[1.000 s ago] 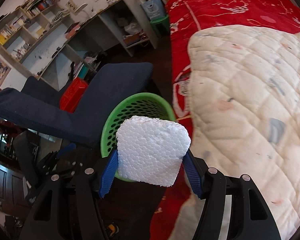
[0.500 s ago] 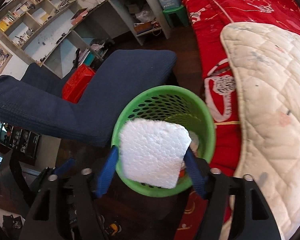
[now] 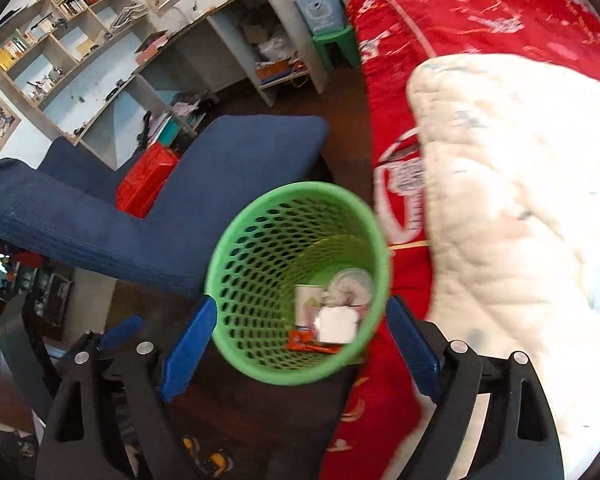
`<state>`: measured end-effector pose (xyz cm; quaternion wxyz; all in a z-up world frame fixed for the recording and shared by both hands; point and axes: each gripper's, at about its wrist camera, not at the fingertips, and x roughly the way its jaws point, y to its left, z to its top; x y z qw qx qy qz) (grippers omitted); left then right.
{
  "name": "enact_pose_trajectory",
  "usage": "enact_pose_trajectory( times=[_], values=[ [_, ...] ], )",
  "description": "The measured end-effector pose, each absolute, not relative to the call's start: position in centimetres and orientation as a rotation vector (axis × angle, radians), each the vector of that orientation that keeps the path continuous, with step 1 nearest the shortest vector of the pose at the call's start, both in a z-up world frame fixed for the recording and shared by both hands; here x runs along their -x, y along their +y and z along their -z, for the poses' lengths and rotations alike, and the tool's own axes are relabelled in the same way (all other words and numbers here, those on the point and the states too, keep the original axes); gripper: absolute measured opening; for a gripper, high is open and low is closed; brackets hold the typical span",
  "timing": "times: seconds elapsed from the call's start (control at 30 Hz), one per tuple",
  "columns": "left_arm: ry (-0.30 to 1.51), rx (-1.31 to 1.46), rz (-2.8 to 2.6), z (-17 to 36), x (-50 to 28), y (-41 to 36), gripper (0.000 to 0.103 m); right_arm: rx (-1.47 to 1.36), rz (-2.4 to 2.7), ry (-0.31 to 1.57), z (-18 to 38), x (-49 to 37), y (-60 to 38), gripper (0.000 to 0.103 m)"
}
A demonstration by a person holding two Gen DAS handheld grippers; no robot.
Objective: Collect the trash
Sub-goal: 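Move the foam block over the basket with the right tool and release it, then grasp the clear cup with the left tool while the right tool reaches the clear tray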
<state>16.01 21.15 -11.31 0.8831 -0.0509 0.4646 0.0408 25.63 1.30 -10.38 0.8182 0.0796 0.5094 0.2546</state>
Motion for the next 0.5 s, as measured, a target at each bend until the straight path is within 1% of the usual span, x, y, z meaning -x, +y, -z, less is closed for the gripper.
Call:
enact_pose_trajectory(
  times=[0.5],
  values=[
    [0.960,0.050,0.094,9.5,-18.0,11.3,0.083,-0.111,-0.271,0.985,8.6,-22.4,-14.6,0.086]
  ],
)
